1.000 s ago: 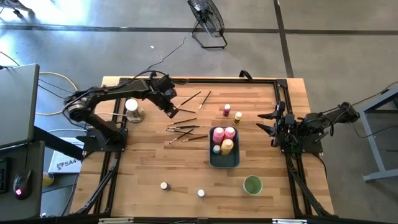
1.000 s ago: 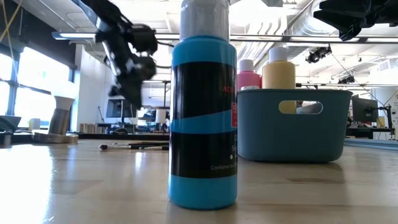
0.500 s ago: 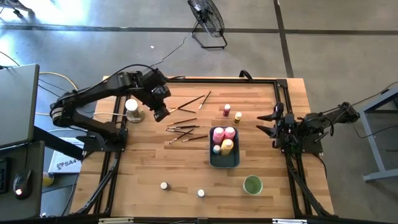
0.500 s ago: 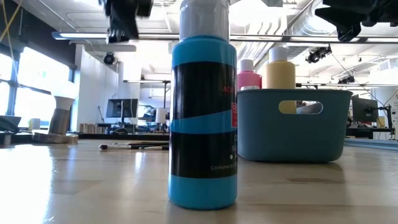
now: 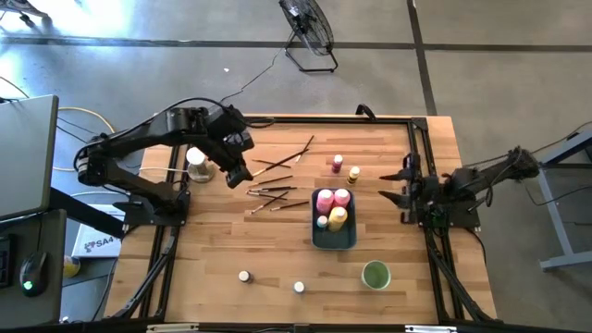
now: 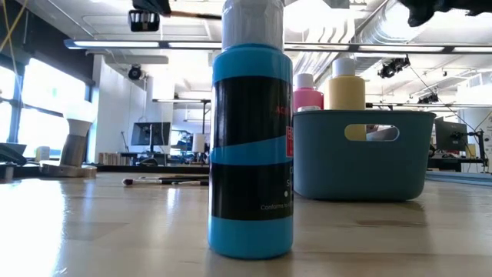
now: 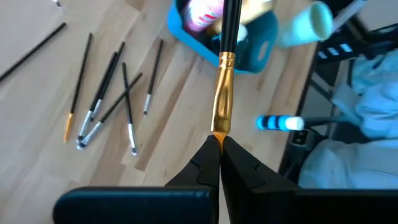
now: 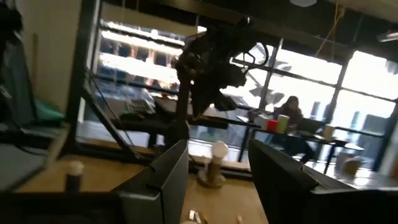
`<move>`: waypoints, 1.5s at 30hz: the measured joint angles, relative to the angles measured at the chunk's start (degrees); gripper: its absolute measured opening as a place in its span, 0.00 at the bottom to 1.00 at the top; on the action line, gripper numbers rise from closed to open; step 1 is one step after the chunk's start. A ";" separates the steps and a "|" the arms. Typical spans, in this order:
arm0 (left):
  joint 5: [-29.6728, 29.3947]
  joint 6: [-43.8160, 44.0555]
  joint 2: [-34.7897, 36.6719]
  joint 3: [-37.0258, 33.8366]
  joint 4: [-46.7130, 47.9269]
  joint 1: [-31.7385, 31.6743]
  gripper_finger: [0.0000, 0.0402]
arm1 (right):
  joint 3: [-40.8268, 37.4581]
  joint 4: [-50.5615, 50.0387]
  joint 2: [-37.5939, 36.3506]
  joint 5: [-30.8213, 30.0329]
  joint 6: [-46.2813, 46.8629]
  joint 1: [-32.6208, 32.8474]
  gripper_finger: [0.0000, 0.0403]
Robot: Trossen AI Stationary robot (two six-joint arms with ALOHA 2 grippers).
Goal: Pick & Place Paint Supplies
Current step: Put the black and gold paint brush into the green cup
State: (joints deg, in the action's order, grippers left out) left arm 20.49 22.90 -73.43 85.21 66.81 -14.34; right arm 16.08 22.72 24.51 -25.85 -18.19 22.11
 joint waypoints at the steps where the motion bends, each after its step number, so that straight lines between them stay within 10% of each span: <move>1: -0.30 0.09 -0.26 -0.02 -0.05 0.16 0.00 | -0.04 2.60 2.94 -1.18 -2.32 0.01 0.40; 18: 3.22 -0.15 -9.55 -0.02 -2.10 0.12 0.00 | 14.46 16.13 42.34 -19.48 -24.05 -0.15 0.49; 45: 6.69 0.34 -10.14 0.00 -3.52 0.12 0.00 | 34.01 10.12 66.05 -24.97 -39.27 -8.37 0.56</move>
State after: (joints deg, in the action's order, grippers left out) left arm 27.18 23.23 -83.57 85.21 63.29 -14.22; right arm 50.09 32.84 90.56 -50.82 -57.46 13.74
